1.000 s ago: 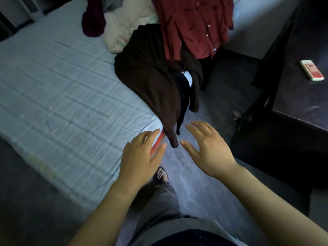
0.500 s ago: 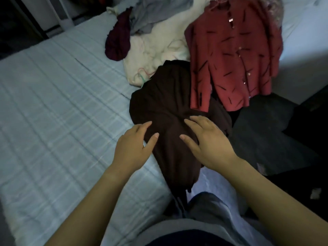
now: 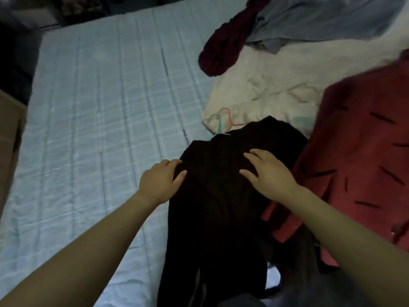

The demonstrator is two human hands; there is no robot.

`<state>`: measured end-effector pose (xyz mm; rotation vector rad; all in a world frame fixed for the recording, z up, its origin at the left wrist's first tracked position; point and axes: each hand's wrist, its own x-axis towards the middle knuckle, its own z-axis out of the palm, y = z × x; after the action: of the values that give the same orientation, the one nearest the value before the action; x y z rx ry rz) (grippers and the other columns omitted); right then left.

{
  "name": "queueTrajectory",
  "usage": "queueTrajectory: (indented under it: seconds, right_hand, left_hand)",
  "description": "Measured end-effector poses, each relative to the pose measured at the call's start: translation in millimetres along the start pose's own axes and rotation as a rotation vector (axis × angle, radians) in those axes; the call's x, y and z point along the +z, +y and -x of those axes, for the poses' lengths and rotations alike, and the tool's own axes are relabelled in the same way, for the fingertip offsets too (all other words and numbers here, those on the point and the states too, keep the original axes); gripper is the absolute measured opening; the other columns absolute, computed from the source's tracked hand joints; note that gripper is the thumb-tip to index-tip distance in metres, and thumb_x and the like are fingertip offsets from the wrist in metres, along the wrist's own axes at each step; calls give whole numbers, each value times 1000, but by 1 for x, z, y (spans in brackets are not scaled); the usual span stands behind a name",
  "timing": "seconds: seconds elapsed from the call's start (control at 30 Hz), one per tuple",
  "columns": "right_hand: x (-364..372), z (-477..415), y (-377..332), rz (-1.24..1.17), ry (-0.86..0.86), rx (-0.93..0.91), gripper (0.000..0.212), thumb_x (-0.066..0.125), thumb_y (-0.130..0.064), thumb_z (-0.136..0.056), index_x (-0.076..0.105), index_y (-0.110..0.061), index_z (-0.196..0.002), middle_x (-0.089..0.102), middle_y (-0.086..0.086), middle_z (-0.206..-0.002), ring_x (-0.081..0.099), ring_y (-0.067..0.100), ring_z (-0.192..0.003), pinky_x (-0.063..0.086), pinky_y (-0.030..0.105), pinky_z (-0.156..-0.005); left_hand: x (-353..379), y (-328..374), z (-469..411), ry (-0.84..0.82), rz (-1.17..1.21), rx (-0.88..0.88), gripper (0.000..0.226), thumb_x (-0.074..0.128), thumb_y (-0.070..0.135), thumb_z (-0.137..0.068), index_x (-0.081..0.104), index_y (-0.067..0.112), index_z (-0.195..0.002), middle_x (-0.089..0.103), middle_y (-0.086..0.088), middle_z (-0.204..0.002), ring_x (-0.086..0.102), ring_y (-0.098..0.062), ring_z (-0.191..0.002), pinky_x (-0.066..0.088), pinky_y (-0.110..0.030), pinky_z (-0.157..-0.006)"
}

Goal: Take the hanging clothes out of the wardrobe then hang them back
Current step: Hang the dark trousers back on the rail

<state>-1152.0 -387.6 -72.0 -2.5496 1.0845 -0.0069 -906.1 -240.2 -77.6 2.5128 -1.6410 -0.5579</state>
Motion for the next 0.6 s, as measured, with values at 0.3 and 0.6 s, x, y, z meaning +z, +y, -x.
queueTrajectory:
  seconds: [0.3, 0.6]
  right_hand:
    - [38, -126, 89, 59, -24, -29, 58, 66, -33, -84, 48, -11, -135, 28, 16, -151, 24, 38, -138, 30, 58, -106]
    - [81, -176, 148, 76, -119, 116, 64, 71, -38, -79, 50, -9, -133, 46, 26, -130, 45, 43, -114, 46, 52, -86]
  left_hand:
    - [56, 3, -90, -13, 68, -223, 48, 39, 51, -94, 46, 24, -134, 57, -3, -124, 57, -22, -109, 49, -38, -82]
    - [124, -3, -185, -134, 326, -253, 52, 54, 44, -91, 45, 20, -136, 46, -6, -137, 43, -23, -124, 37, -33, -102]
